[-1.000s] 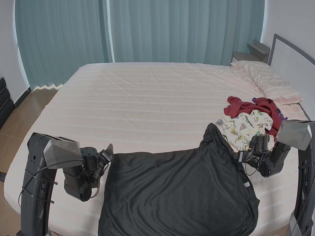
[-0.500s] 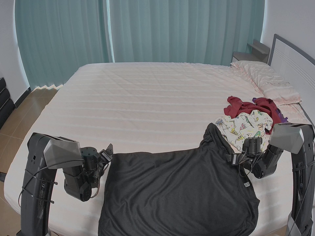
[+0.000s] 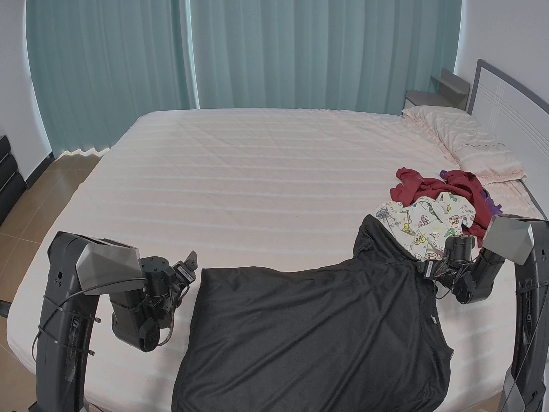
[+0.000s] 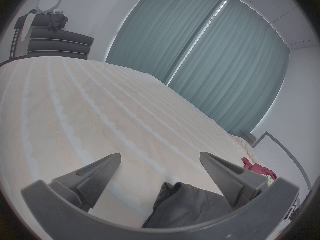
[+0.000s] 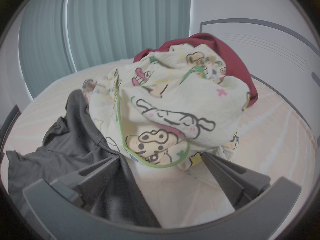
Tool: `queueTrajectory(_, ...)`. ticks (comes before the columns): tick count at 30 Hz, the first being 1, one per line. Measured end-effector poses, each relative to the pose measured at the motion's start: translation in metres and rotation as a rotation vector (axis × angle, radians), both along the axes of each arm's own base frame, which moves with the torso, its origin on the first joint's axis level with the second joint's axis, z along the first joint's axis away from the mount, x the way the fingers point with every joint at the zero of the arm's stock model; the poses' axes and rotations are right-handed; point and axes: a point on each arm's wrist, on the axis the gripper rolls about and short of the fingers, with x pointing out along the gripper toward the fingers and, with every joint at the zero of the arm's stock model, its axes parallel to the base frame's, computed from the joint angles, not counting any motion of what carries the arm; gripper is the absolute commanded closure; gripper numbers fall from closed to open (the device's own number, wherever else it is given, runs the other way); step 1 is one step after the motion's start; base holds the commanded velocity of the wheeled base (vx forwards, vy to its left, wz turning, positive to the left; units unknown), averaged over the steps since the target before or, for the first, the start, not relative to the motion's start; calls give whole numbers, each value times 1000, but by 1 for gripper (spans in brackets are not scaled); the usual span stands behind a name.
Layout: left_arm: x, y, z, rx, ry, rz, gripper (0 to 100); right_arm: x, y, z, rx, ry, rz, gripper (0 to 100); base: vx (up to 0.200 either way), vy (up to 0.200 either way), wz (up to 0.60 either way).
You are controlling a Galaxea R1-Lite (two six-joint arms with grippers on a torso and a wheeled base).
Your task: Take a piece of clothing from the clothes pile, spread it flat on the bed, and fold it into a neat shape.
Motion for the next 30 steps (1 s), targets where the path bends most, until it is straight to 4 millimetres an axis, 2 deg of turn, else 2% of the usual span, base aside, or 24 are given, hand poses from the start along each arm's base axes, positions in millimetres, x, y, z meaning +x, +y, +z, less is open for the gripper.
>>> queueTrajectory(9,0,0,-1,1,2,-2,0,-16,-4,-1,98,-20,81,0,0,0,0)
queueTrajectory(16,1,-2,-3,-3,3,-22,0,-19,-7,11,129,-136,58,0,0,0,0)
queueTrajectory(22,1,-9,2,6,12,-51,0,-39,5,15,219,-172,39,0,0,0,0)
queueTrajectory(30,0,-25,11,50,86,-115,0,-68,22,15,489,-190,-27,0,0,0,0)
